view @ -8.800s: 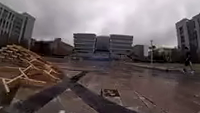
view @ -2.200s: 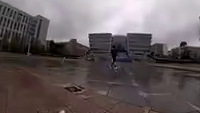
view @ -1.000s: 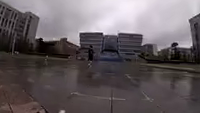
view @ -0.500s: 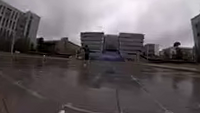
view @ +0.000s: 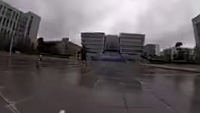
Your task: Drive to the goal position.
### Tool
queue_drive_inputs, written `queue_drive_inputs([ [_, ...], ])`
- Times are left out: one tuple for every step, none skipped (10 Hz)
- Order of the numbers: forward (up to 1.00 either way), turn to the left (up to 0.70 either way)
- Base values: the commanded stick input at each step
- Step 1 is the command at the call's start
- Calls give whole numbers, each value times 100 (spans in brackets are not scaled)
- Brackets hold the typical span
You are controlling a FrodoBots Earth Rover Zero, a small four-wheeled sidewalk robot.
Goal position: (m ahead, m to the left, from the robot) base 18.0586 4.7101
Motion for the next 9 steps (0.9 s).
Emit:
queue_drive_inputs([
  [100, 2],
  [100, 2],
  [100, 1],
  [100, 0],
  [100, 2],
  [100, 2],
  [100, 2],
  [98, 2],
  [96, 1],
])
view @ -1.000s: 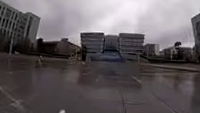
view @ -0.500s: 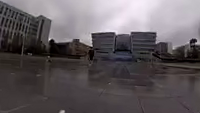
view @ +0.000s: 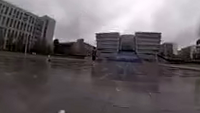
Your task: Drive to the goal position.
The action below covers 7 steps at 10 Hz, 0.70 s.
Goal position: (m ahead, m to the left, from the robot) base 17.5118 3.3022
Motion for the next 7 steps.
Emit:
queue_drive_inputs([
  [95, 0],
  [94, 0],
  [93, 0],
  [93, 0],
  [93, 0],
  [92, 0],
  [87, 0],
])
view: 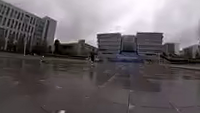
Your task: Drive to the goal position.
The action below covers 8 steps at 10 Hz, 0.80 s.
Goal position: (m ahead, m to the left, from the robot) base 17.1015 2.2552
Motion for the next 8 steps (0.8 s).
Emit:
queue_drive_inputs([
  [83, 0],
  [82, 0],
  [83, 0],
  [82, 0],
  [90, 0],
  [99, 0],
  [100, 0],
  [100, 0],
])
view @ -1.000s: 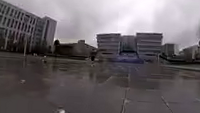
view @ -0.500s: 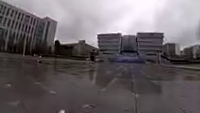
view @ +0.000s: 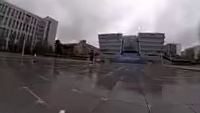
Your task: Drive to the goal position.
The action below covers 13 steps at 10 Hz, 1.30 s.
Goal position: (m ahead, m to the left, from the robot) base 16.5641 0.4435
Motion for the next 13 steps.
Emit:
queue_drive_inputs([
  [100, 0],
  [100, 0],
  [100, 0],
  [100, 0],
  [100, 0],
  [100, 0],
  [100, 0],
  [100, 0],
  [100, 0],
  [100, 0],
  [100, 0],
  [100, -15],
  [100, -37],
])
